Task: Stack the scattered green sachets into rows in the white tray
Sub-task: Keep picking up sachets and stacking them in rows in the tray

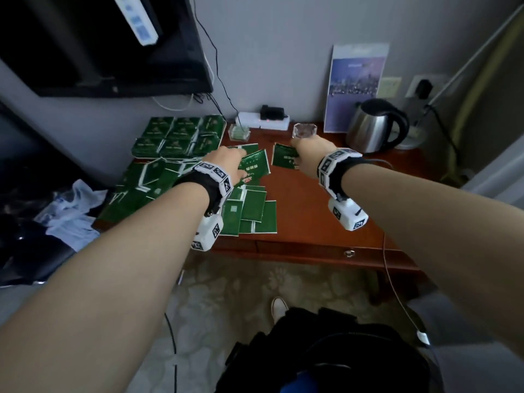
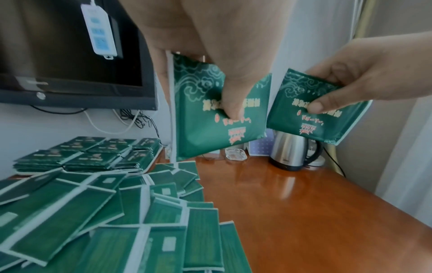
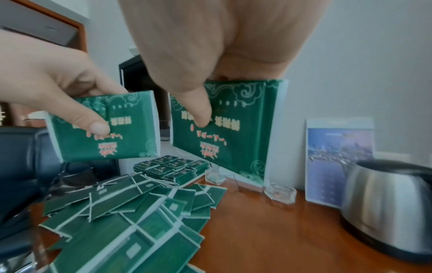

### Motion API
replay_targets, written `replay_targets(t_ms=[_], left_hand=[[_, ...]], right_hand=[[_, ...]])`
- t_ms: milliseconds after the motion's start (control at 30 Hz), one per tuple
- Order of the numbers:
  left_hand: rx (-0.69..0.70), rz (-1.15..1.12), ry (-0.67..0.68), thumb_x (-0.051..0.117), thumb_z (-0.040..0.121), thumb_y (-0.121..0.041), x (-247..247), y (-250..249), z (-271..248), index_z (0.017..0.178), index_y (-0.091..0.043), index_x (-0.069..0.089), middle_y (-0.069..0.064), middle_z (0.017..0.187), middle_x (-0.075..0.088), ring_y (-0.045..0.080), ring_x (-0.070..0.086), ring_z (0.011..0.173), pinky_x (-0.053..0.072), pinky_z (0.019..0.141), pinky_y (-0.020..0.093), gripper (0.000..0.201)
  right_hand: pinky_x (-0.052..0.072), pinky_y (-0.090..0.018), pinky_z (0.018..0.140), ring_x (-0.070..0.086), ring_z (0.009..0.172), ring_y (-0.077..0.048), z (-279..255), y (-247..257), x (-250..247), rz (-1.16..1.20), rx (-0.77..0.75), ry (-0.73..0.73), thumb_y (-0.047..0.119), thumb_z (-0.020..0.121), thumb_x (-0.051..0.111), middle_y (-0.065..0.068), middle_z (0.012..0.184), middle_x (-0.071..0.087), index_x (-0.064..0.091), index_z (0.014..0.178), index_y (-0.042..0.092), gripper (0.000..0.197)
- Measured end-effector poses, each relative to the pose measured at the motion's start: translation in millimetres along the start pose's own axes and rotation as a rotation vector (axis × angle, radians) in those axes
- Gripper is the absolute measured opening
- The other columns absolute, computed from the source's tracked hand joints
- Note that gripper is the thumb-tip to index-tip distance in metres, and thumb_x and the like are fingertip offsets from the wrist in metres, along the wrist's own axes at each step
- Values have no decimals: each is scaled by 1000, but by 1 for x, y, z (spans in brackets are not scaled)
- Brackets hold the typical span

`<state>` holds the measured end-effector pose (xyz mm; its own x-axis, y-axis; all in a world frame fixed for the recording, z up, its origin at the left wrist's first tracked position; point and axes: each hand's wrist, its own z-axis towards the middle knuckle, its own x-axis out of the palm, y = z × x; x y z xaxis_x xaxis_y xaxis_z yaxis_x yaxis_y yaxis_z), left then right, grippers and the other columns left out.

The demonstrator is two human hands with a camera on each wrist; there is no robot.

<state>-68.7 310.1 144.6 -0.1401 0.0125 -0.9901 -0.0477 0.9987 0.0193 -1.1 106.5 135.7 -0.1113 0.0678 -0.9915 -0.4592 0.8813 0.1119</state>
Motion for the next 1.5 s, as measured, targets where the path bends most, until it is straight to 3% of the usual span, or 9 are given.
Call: replay_targets(t_ms=[133,300,467,567,767,933,1100,1200,1500], left_hand=[[-37,-11,8,61,96,-34,-15,31,24,142,-19,46,15,124,62,34,61,109,51,82,38,50],[-52,6,1,59,98,-33,-29,70,64,143,-16,46,16,128,60,34,61,109,49,80,36,50],[-85,-8,-3,60,96,-38,-37,115,106,143,-18,46,16,130,59,34,61,112,54,85,40,53],[-109,-5,21,60,96,-37,-33,144,121,141,-19,49,15,122,63,33,63,104,54,78,37,49],[-151,-37,97,59,97,-36,-5,209,140,138,-22,53,13,119,65,32,63,104,53,82,37,44],[-138,-45,130,59,97,-35,8,269,166,133,-20,59,12,120,66,31,62,106,53,87,37,39],[-54,-2,147,59,97,-36,21,337,213,132,-20,61,11,121,66,32,62,110,53,91,40,39],[-30,11,176,59,96,-35,33,379,242,120,-18,68,11,108,69,32,64,103,55,88,40,31],[39,33,154,48,100,-12,78,471,309,127,-19,66,15,103,70,33,66,91,48,68,30,33]], right_hand=[[44,-35,69,62,100,-37,40,25,-17,-85,-67,-21,3,94,47,-18,113,60,48,130,9,36],[55,-45,78,61,91,-38,98,52,-24,-15,-91,-33,5,89,48,-18,106,61,51,120,13,31],[46,-36,67,53,79,-32,156,67,-29,-1,-96,-7,3,91,44,-15,99,61,51,122,12,33],[45,-34,68,57,82,-32,191,83,-29,-14,-120,61,-1,90,44,-14,91,58,51,125,8,36],[50,-36,71,61,95,-33,235,127,-9,-27,-150,134,-1,91,40,-15,107,61,53,127,10,40],[55,-40,88,62,106,-34,281,173,18,-17,-145,214,-4,93,40,-18,120,61,50,137,9,47],[51,-35,74,62,107,-34,335,215,38,-48,-87,236,-4,94,41,-20,125,58,50,138,8,47],[56,-42,83,62,107,-36,372,244,55,-21,-73,270,-6,89,42,-20,121,62,54,133,7,48],[55,-38,70,66,94,-35,449,298,111,-10,-7,294,-5,90,42,-19,109,64,47,139,9,51]])
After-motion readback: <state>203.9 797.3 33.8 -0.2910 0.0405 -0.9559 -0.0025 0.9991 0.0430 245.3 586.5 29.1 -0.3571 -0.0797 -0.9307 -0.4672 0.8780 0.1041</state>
